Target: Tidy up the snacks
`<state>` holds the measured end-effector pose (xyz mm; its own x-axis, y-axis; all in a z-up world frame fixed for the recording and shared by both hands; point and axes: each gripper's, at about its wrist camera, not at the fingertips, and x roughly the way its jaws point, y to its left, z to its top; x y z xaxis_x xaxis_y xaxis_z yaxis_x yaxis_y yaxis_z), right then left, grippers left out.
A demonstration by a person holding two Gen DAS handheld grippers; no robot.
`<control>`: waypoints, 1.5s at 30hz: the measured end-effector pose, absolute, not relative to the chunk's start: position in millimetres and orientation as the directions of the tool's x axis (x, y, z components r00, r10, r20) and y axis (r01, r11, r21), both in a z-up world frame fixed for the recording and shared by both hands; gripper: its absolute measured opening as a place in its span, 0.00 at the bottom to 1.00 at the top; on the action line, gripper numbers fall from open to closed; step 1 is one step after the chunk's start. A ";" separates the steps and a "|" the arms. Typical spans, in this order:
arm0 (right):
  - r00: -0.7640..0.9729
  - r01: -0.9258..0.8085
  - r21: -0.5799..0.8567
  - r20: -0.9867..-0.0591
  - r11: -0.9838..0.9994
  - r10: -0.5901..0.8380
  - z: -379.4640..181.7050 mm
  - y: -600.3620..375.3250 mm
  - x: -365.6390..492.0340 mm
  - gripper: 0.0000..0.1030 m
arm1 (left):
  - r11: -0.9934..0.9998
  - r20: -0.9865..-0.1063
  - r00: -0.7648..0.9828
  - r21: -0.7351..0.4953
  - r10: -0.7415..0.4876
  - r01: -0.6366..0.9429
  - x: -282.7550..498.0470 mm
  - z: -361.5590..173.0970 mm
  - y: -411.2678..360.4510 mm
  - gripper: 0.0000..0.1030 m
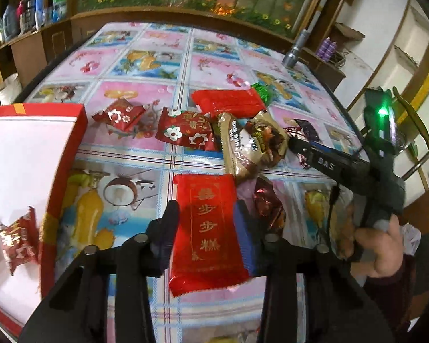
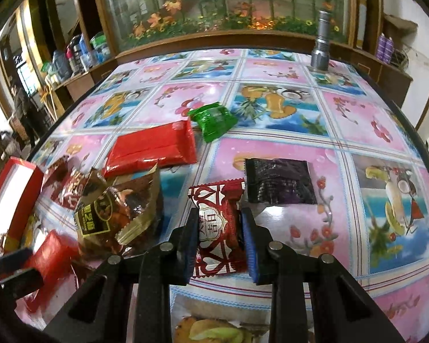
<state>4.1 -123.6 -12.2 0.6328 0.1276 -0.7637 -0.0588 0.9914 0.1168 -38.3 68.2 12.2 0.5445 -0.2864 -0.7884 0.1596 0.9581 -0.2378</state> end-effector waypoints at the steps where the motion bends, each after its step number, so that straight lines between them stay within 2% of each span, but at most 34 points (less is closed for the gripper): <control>1: 0.634 -0.053 0.127 -0.762 0.990 0.132 -12.0 -125.5 4.2 0.27 | 0.957 -0.781 0.552 -0.241 -0.291 0.162 -40.9 15.0 70.6 0.35; 12: 0.647 0.047 0.232 -0.748 0.972 0.147 -11.7 -151.3 -0.2 0.26 | 0.955 -0.765 0.576 -0.273 -0.288 0.115 -51.9 17.3 108.1 0.36; 15: 0.648 0.055 0.240 -0.747 0.969 0.149 -11.3 -153.0 -0.5 0.26 | 0.967 -0.768 0.593 -0.240 -0.243 0.086 -52.5 18.2 116.7 0.46; 21: 0.662 0.055 0.266 -0.731 0.962 0.165 -7.0 -156.5 -2.0 0.26 | 0.973 -0.782 0.584 -0.217 -0.219 0.075 -47.4 14.0 108.2 0.58; 27: 0.670 0.057 0.304 -0.718 0.951 0.189 -2.6 -160.2 -3.1 0.26 | 0.967 -0.809 0.531 -0.221 -0.253 0.123 -43.2 4.4 81.7 0.60; 29: 0.667 0.058 0.311 -0.719 0.949 0.195 -2.5 -160.9 -2.7 0.26 | 0.968 -0.819 0.515 -0.216 -0.252 0.130 -38.7 0.9 73.3 0.64; 30: 0.667 0.059 0.316 -0.718 0.947 0.198 -2.1 -161.4 -2.9 0.26 | 0.969 -0.825 0.509 -0.211 -0.246 0.127 -36.9 -0.9 70.8 0.70; 31: 0.668 0.057 0.321 -0.716 0.945 0.203 -1.3 -161.6 -3.1 0.26 | 0.970 -0.830 0.502 -0.209 -0.242 0.123 -34.2 -3.5 68.5 0.71; 39: 0.670 0.045 0.328 -0.711 0.943 0.216 -0.3 -159.9 -3.6 0.26 | 0.971 -0.844 0.482 -0.183 -0.235 0.153 -27.6 -16.8 53.2 0.70; 42: 0.672 0.042 0.324 -0.709 0.945 0.213 0.5 -158.8 -3.6 0.26 | 0.971 -0.835 0.498 -0.172 -0.233 0.166 -28.9 -16.4 52.3 0.48; 45: 0.672 0.042 0.324 -0.709 0.945 0.214 0.6 -158.7 -3.6 0.26 | 0.969 -0.828 0.506 -0.179 -0.241 0.169 -29.5 -16.6 56.3 0.44</control>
